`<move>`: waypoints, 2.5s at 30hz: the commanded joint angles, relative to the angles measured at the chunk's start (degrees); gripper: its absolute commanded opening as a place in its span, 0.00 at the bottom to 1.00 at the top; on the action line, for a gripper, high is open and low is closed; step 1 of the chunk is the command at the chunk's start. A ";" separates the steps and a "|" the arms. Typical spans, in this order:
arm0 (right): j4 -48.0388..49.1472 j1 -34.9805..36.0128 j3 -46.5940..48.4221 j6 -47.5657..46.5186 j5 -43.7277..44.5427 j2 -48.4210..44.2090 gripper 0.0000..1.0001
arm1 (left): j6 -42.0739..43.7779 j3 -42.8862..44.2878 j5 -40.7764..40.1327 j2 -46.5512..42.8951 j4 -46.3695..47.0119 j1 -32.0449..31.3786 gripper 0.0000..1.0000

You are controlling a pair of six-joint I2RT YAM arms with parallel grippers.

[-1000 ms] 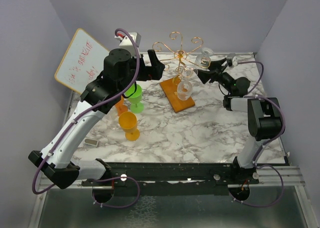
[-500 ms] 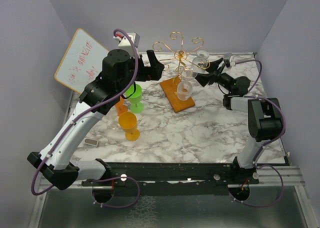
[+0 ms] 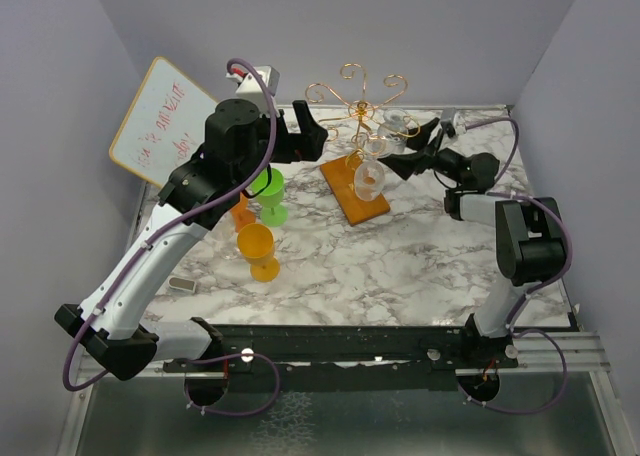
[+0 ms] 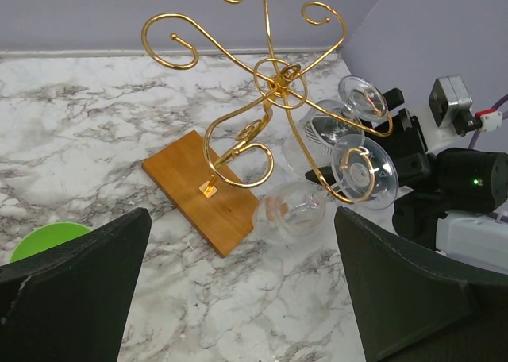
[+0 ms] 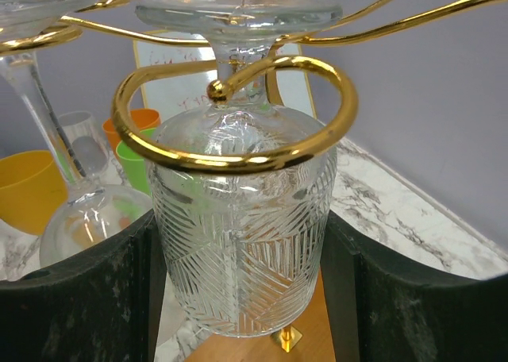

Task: Place the wine glass upside down on the wine glass rack

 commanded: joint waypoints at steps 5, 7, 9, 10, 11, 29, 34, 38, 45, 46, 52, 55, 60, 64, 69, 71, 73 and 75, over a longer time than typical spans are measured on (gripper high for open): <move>16.10 0.12 -4.99 -2.44 0.97 -6.45 0.01 | -0.12 -1.42 -0.82 -1.80 -0.41 0.28 0.99; 16.08 0.09 -6.09 -3.25 1.75 -7.49 0.01 | -0.25 -1.61 -0.90 -1.87 -0.41 0.27 0.99; 16.08 0.10 -7.14 -3.89 2.97 -8.42 0.01 | -0.29 -1.85 -1.07 -1.96 -0.41 0.26 0.99; 16.08 0.12 -7.50 -4.02 3.41 -8.69 0.01 | -0.29 -1.92 -1.17 -2.02 -0.41 0.26 0.99; 16.08 0.11 -7.99 -4.11 3.84 -9.02 0.01 | -0.23 -1.96 -1.17 -2.07 -0.41 0.26 0.99; 15.99 0.14 -14.05 -7.68 18.13 -10.62 0.05 | 0.05 -2.71 -1.60 -2.98 -0.41 0.35 0.99; 15.99 0.14 -14.47 -7.85 20.11 -11.39 0.06 | 0.15 -2.95 -1.79 -3.06 -0.41 0.34 0.99; 15.24 0.15 -14.55 -6.97 22.95 -11.33 0.08 | 0.15 -3.13 -1.74 -3.24 -0.41 0.34 0.99; 11.46 0.13 -13.67 -7.27 23.27 -11.41 0.11 | 0.15 -3.48 -1.84 -3.69 -0.42 0.35 0.99; 10.79 0.12 -13.26 -7.57 23.09 -11.15 0.11 | 0.08 -3.53 -1.80 -3.65 -0.42 0.39 0.99; 2.08 0.11 -9.48 -10.83 19.18 -9.80 0.16 | -0.12 -3.83 -1.82 -3.98 -0.41 0.35 0.99; 0.29 0.17 -8.96 -11.75 18.53 -9.51 0.20 | -0.20 -3.92 -1.83 -3.85 -0.41 0.43 0.99; -1.49 0.14 -8.43 -10.02 18.09 -8.66 0.26 | -0.21 -3.75 -1.72 -3.67 -0.41 0.43 0.99; -1.54 0.14 -8.48 -9.50 17.92 -7.64 0.28 | -0.21 -3.77 -1.70 -3.62 -0.41 0.43 0.99; -1.53 0.16 -9.00 -9.27 18.53 -6.85 0.33 | -0.21 -3.84 -1.70 -3.65 -0.41 0.44 0.99; -1.64 0.10 -9.20 -8.92 19.25 -6.67 0.40 | -0.21 -3.79 -1.70 -3.65 -0.41 0.48 0.99; -2.45 0.12 -9.33 -7.86 20.98 -6.73 0.50 | -0.21 -3.68 -1.70 -3.71 -0.41 0.44 0.99; -3.10 0.13 -9.57 -7.58 21.75 -6.98 0.57 | -0.05 -3.62 -1.83 -3.72 -0.41 0.43 0.99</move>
